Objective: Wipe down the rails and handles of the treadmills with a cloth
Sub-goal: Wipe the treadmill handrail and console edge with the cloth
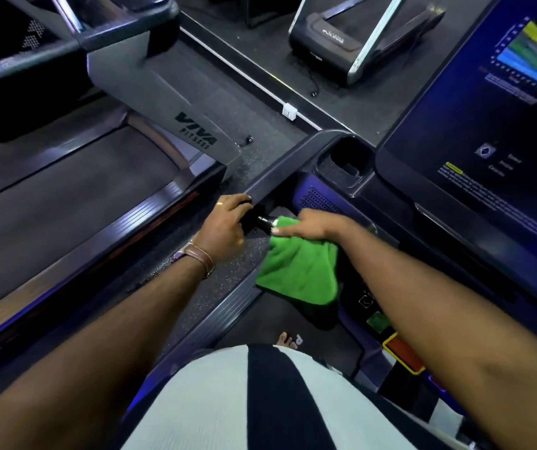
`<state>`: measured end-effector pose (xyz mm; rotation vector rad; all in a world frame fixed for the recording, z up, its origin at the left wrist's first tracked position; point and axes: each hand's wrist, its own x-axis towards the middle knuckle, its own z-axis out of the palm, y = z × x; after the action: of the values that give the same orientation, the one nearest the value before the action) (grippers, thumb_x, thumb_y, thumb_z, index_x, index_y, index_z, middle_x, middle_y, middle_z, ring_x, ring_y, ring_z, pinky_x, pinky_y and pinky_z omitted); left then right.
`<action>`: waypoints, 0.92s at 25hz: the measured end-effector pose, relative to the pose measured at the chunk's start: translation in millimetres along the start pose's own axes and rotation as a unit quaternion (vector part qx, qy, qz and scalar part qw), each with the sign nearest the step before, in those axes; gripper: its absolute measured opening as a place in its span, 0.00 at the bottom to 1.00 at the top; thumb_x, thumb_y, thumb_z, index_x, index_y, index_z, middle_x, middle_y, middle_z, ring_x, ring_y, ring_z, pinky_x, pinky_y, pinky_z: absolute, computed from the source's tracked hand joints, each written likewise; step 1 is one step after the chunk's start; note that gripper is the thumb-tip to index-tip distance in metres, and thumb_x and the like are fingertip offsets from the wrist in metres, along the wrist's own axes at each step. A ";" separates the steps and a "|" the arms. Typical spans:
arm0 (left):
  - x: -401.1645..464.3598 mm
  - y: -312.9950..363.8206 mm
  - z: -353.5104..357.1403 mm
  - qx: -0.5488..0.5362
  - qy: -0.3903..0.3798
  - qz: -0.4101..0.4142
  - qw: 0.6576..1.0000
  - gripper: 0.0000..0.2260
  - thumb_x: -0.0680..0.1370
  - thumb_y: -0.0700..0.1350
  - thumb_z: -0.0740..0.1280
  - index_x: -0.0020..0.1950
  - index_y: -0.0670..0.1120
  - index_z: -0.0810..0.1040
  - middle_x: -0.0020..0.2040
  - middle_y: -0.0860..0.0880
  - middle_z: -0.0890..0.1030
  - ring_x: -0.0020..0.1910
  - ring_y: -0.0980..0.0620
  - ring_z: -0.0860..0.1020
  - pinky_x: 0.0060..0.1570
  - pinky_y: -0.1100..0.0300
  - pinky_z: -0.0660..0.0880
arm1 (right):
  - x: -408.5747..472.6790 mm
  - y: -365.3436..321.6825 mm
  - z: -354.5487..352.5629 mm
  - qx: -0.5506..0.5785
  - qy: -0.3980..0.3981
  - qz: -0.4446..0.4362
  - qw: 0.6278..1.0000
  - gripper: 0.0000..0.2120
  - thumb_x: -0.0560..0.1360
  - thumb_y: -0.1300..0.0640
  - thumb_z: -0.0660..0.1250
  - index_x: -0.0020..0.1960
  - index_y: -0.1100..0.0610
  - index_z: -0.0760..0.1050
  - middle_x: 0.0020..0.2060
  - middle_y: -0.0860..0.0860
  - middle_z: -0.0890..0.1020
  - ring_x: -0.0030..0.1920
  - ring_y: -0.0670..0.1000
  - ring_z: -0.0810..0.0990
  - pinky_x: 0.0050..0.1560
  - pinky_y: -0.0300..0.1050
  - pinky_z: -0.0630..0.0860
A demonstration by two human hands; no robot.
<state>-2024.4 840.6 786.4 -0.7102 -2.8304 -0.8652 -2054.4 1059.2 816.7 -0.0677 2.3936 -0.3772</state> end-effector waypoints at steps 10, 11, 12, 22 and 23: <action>1.0 -6.5 4.4 0.000 -0.004 -0.009 1.000 0.20 0.67 0.29 0.64 0.59 0.37 0.78 0.63 0.41 0.75 0.62 0.42 0.72 0.62 0.53 0.72 | -15.8 1.4 96.3 -0.458 0.368 -0.158 0.794 0.23 0.80 0.62 0.49 0.75 0.62 0.63 0.68 0.65 0.72 0.55 0.67 0.78 0.52 0.61 0.76; 1.0 -7.0 3.8 0.001 -0.005 -0.010 1.000 0.21 0.67 0.29 0.64 0.60 0.36 0.78 0.63 0.41 0.75 0.62 0.42 0.72 0.62 0.53 0.72 | -13.9 -8.1 91.2 -0.444 0.352 -0.118 0.815 0.23 0.80 0.60 0.50 0.75 0.62 0.63 0.66 0.64 0.74 0.52 0.65 0.79 0.49 0.58 0.77; 1.0 -7.3 3.1 0.003 -0.008 -0.009 1.000 0.21 0.67 0.29 0.64 0.60 0.36 0.77 0.64 0.41 0.75 0.62 0.42 0.72 0.62 0.52 0.72 | -8.8 -21.6 85.2 -0.400 0.337 -0.084 0.848 0.23 0.80 0.58 0.52 0.74 0.62 0.63 0.62 0.62 0.76 0.50 0.62 0.79 0.46 0.54 0.77; 0.6 -2.6 3.3 0.012 -0.008 -0.027 1.000 0.21 0.68 0.29 0.63 0.61 0.37 0.77 0.65 0.41 0.74 0.64 0.42 0.71 0.63 0.52 0.71 | -1.2 4.1 39.4 -0.209 0.186 -0.055 0.959 0.33 0.75 0.29 0.51 0.61 0.57 0.70 0.56 0.58 0.81 0.54 0.63 0.80 0.43 0.54 0.71; 0.6 -1.4 3.3 0.017 -0.009 -0.024 1.000 0.21 0.68 0.28 0.63 0.61 0.36 0.77 0.65 0.41 0.74 0.64 0.41 0.71 0.63 0.50 0.71 | 3.8 -8.3 36.2 -0.199 0.173 -0.061 0.963 0.33 0.76 0.30 0.51 0.62 0.57 0.70 0.58 0.58 0.80 0.55 0.63 0.80 0.45 0.55 0.72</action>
<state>-2025.5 841.6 783.1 -0.6520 -2.8818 -0.8202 -2033.9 1041.6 790.9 -0.3593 2.7896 0.0500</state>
